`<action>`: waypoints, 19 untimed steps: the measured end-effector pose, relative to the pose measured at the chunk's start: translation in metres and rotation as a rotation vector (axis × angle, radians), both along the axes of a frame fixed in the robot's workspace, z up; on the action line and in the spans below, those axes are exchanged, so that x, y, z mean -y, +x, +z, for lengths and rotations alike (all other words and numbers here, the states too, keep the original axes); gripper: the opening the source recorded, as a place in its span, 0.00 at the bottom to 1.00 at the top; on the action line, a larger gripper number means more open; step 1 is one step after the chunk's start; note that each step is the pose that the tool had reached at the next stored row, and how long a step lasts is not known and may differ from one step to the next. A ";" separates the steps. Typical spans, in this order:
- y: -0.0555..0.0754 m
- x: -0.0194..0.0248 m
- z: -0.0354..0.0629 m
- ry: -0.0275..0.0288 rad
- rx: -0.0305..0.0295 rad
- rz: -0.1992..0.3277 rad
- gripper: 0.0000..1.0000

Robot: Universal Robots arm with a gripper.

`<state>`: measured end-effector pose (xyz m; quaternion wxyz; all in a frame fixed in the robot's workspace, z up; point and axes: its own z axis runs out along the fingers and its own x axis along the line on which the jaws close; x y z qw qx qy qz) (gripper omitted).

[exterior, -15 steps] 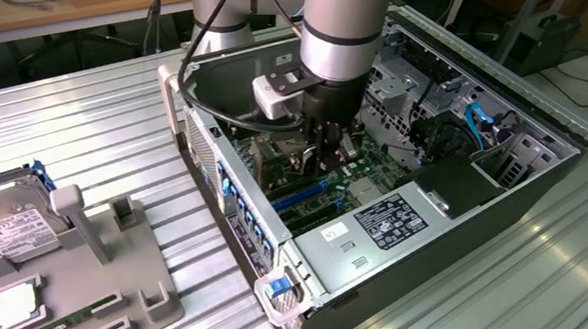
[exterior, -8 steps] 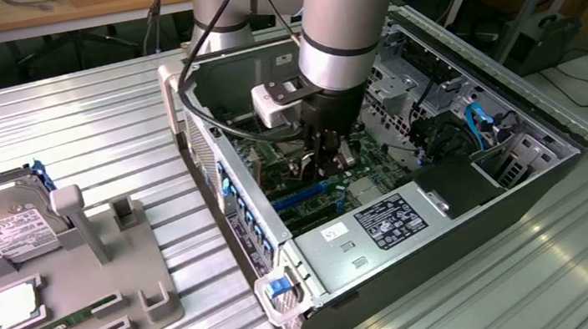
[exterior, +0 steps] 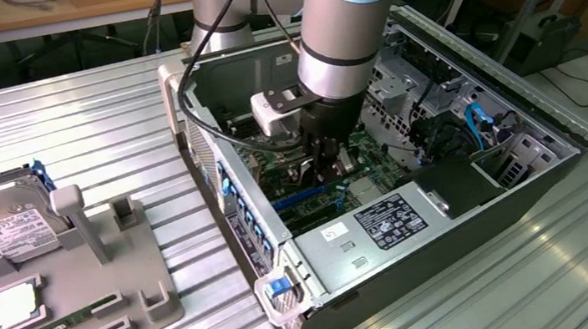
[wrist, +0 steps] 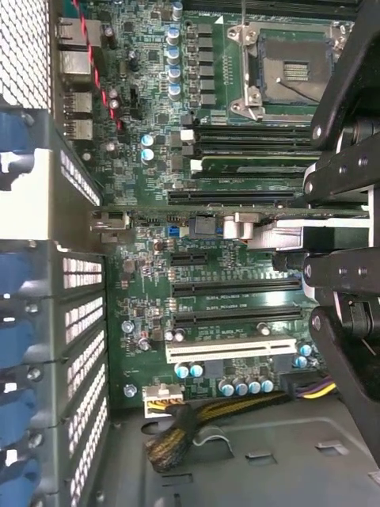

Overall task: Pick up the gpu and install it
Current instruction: 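Insert the gpu into the slot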

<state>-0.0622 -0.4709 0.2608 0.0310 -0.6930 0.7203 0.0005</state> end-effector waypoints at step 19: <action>-0.008 0.0001 -0.0094 0.0173 -0.0001 0.001 0.28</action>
